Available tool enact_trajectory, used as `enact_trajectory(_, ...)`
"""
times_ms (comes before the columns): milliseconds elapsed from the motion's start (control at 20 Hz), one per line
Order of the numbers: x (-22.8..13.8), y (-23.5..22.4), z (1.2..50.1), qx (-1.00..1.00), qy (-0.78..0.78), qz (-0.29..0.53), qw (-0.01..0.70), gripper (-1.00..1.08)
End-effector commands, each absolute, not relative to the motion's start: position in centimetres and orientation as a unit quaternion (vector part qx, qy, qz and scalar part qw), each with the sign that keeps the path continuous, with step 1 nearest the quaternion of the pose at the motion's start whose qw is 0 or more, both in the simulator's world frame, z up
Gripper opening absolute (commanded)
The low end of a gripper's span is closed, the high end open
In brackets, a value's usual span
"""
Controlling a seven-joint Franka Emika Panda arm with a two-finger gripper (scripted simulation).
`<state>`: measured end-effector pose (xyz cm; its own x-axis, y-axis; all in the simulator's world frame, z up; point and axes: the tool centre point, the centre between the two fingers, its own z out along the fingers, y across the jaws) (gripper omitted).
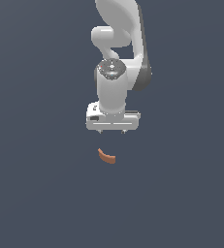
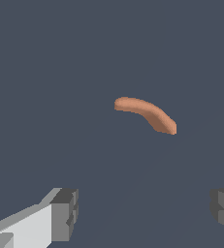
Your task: Pick up the object and move it to a goal position.
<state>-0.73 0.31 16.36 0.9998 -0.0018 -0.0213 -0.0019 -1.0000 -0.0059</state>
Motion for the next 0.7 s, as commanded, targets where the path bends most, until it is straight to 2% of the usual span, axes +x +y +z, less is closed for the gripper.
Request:
enact_trajectory(0,-0.73,0.31,16.36,-1.0,0.001,0.011,0.003,1.0)
enact_trajectory(650,-0.77,0.59,16.89,-1.0,-0.009,0.014,0.009,1.0)
